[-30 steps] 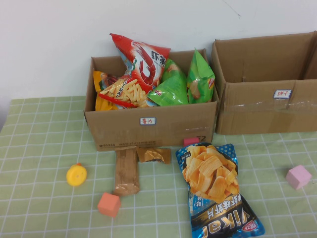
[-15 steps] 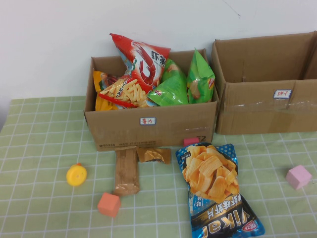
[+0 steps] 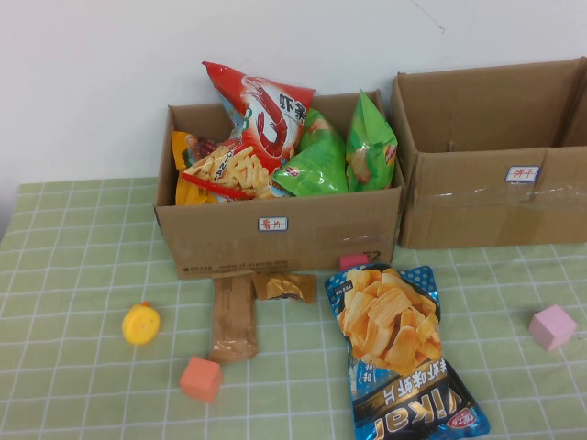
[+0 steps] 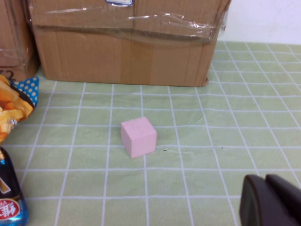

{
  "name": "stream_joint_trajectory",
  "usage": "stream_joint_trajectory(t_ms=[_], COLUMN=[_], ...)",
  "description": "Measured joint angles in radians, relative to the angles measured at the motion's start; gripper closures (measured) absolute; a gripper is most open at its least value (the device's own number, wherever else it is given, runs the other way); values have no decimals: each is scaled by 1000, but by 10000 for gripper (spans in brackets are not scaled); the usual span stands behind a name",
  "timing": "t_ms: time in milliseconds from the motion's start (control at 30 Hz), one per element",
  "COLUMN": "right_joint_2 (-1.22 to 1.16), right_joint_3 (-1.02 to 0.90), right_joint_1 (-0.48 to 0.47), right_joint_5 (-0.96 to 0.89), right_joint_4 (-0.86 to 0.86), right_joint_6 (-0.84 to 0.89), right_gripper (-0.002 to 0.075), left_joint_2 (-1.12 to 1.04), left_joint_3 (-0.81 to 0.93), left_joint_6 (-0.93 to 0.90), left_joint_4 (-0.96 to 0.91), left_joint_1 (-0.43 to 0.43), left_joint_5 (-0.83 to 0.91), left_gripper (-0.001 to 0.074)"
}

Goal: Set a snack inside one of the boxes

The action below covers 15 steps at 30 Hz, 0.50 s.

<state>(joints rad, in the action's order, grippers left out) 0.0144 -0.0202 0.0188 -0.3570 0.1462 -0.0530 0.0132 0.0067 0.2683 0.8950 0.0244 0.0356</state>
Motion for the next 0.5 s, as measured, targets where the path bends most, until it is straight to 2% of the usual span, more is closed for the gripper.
stream_joint_trajectory(t_ms=[133, 233, 500], right_joint_2=[0, 0, 0], right_joint_3=[0, 0, 0], right_joint_1=[0, 0, 0], right_joint_5=[0, 0, 0], right_joint_4=[0, 0, 0], right_joint_6=[0, 0, 0], right_gripper=[728, 728, 728], left_joint_2=[-20, -164, -586], left_joint_3=[-143, -355, -755], left_joint_6=[-232, -432, -658], left_joint_4=[-83, -193, -421], left_joint_1=[0, 0, 0], left_joint_5=[124, 361, 853], left_gripper=[736, 736, 736])
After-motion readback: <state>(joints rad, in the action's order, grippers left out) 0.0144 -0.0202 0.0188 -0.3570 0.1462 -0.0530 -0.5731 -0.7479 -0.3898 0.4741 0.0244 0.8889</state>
